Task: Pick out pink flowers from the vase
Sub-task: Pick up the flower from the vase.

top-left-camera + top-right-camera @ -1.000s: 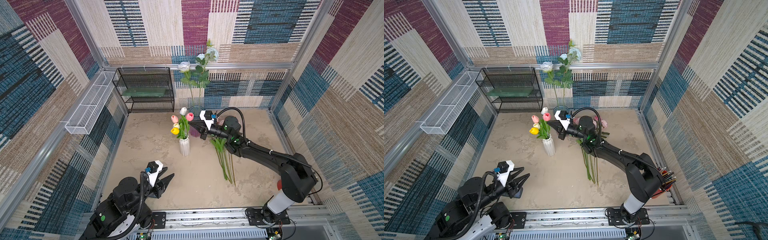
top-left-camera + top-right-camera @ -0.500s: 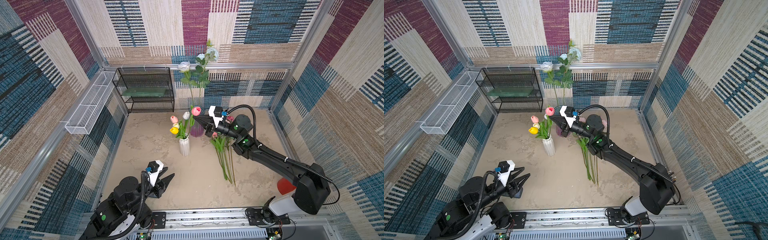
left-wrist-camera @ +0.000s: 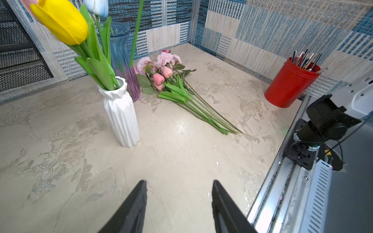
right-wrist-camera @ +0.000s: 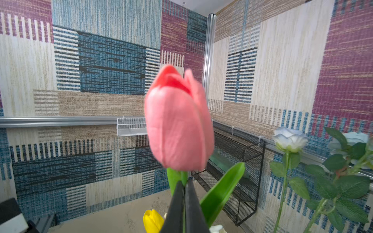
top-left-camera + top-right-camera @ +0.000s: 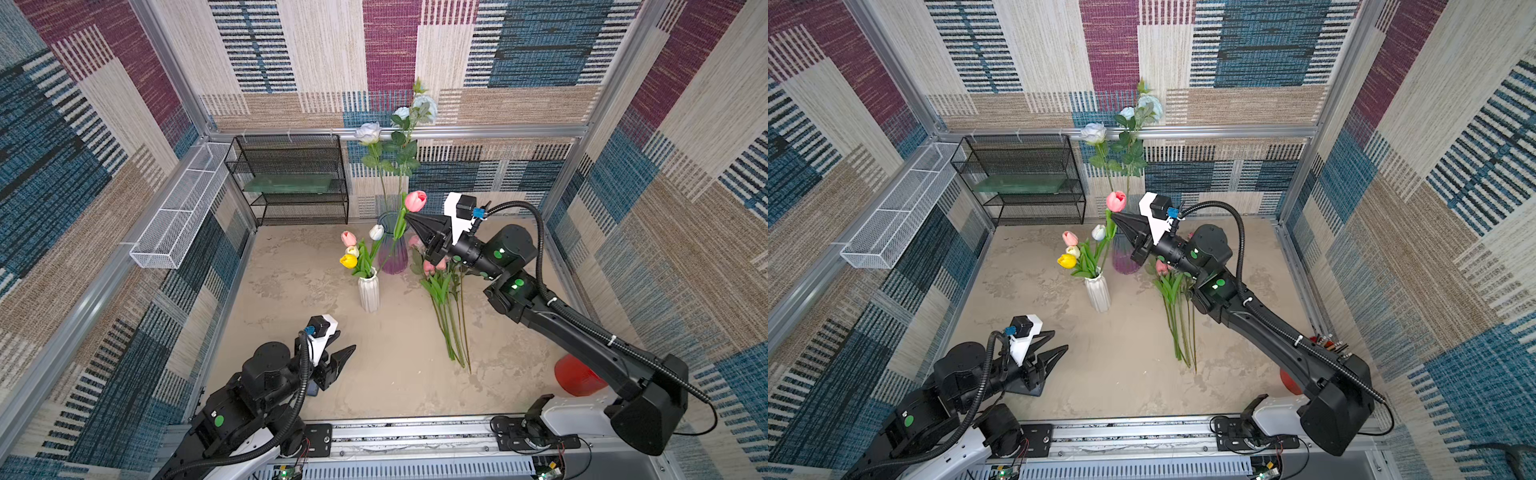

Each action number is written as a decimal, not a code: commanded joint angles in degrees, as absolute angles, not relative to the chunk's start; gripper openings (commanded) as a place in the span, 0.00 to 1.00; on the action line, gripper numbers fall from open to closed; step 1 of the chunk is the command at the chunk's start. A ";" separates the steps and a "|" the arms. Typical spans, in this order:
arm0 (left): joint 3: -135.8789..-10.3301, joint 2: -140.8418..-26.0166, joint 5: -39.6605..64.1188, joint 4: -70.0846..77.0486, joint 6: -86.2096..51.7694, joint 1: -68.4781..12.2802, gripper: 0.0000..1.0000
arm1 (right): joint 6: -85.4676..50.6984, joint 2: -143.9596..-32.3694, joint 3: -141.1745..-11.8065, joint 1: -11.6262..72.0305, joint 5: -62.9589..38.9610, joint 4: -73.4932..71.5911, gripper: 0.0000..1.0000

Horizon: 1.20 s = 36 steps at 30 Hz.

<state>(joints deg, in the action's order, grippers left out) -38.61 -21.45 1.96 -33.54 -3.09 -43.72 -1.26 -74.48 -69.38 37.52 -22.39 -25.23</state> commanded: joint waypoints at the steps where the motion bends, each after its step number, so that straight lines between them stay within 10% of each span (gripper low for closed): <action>1: -40.33 -25.35 3.10 -29.65 -0.09 -43.68 0.54 | -3.92 -72.40 -69.74 37.49 -18.67 -20.68 0.00; 26: -50.19 -58.44 21.52 -9.16 3.16 -43.77 0.54 | -22.53 -54.57 -48.85 38.02 -20.27 -25.12 0.00; 36: -50.02 -59.47 22.31 -6.66 4.48 -43.77 0.00 | -24.86 -53.94 -47.40 38.76 -21.09 -26.78 0.00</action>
<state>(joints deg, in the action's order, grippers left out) -49.91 -59.40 21.30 -9.19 2.22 -43.77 -23.53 -54.19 -47.62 38.59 -20.43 -24.38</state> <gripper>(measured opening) 0.048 0.057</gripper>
